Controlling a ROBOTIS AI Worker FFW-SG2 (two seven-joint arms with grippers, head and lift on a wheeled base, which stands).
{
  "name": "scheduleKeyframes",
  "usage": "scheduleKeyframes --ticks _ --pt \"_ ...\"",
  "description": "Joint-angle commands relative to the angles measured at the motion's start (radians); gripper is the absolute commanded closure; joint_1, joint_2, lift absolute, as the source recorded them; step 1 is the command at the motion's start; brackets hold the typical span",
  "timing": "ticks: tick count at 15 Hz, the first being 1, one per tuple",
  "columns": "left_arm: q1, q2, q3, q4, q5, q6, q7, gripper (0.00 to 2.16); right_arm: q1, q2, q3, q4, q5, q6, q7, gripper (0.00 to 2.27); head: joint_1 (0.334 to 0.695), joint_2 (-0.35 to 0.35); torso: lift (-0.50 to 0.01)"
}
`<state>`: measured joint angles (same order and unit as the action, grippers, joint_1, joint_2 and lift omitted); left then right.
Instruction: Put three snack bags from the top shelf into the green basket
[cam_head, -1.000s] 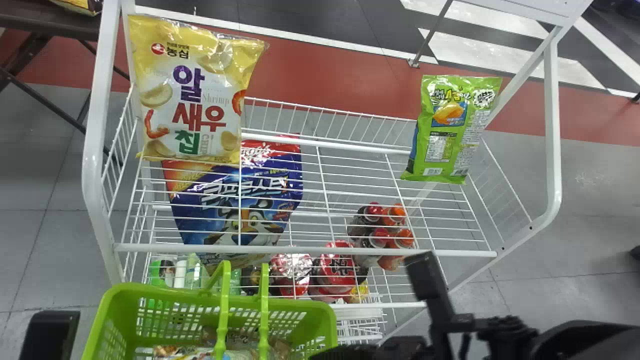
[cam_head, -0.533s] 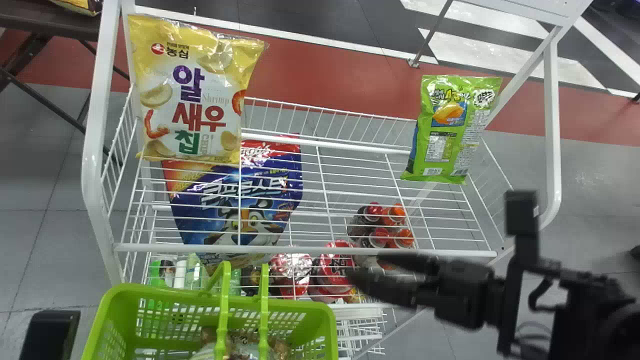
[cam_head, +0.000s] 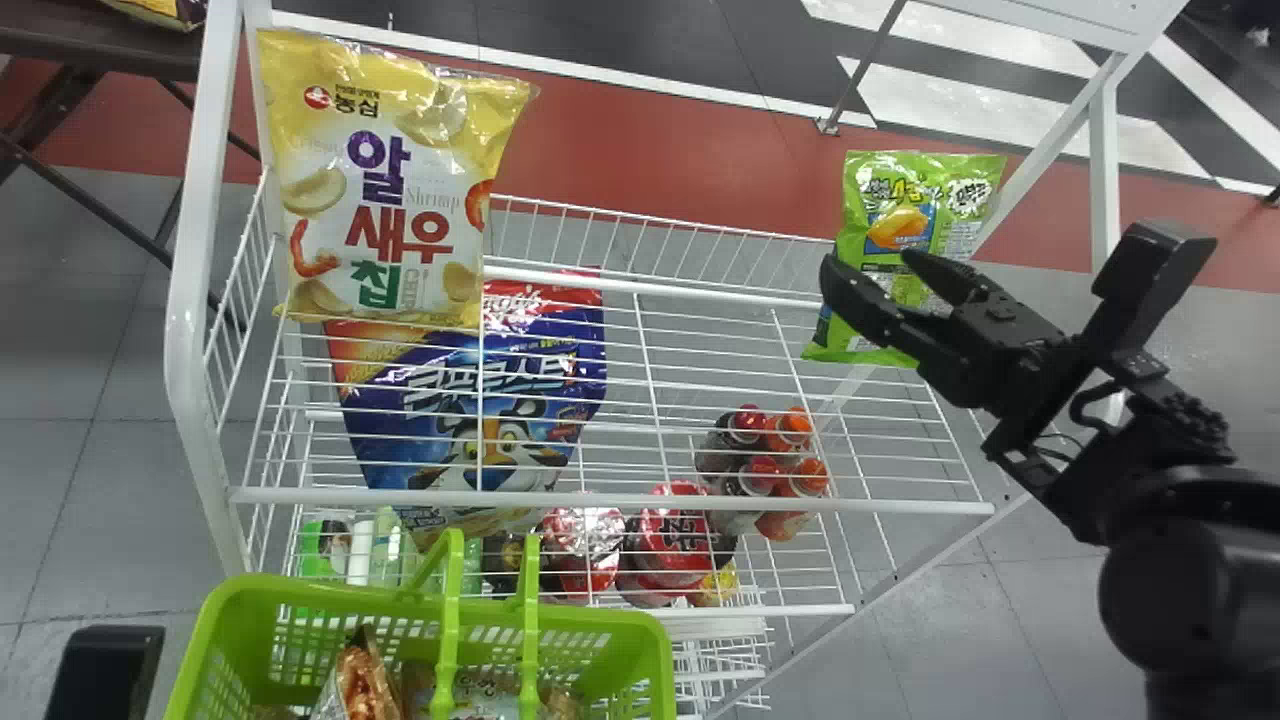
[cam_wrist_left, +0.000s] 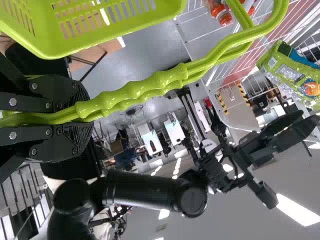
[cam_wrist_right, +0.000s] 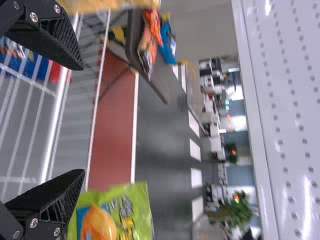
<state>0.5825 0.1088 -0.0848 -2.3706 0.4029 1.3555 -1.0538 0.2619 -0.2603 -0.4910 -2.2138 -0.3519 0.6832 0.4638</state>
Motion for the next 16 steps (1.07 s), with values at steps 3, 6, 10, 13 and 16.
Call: scheduleKeyframes --ticks 3,6,10,13,16 --pt "0.002 -0.001 0.000 0.001 0.001 -0.003 -0.003 1.71 -0.024 -0.028 0.052 0.195 0.125 -0.236 -0.125 0.08 0.695 -0.350 -0.047" --pt "0.005 0.000 0.000 0.001 0.001 -0.003 -0.006 1.71 -0.052 -0.060 0.060 0.327 0.140 -0.300 -0.165 0.08 0.695 -0.350 -0.047" --pt "0.007 0.003 -0.001 -0.003 -0.001 -0.003 -0.006 1.71 -0.133 -0.092 0.060 0.479 0.154 -0.349 -0.163 0.08 0.695 -0.350 -0.047" --pt "0.010 0.005 -0.001 -0.003 -0.001 -0.003 -0.006 1.71 -0.224 -0.111 0.078 0.598 0.154 -0.374 -0.140 0.08 0.695 -0.350 -0.047" --pt "0.013 0.003 -0.003 0.001 -0.004 -0.003 -0.002 1.71 -0.277 -0.117 0.123 0.648 0.152 -0.386 -0.085 0.08 0.695 -0.350 -0.047"
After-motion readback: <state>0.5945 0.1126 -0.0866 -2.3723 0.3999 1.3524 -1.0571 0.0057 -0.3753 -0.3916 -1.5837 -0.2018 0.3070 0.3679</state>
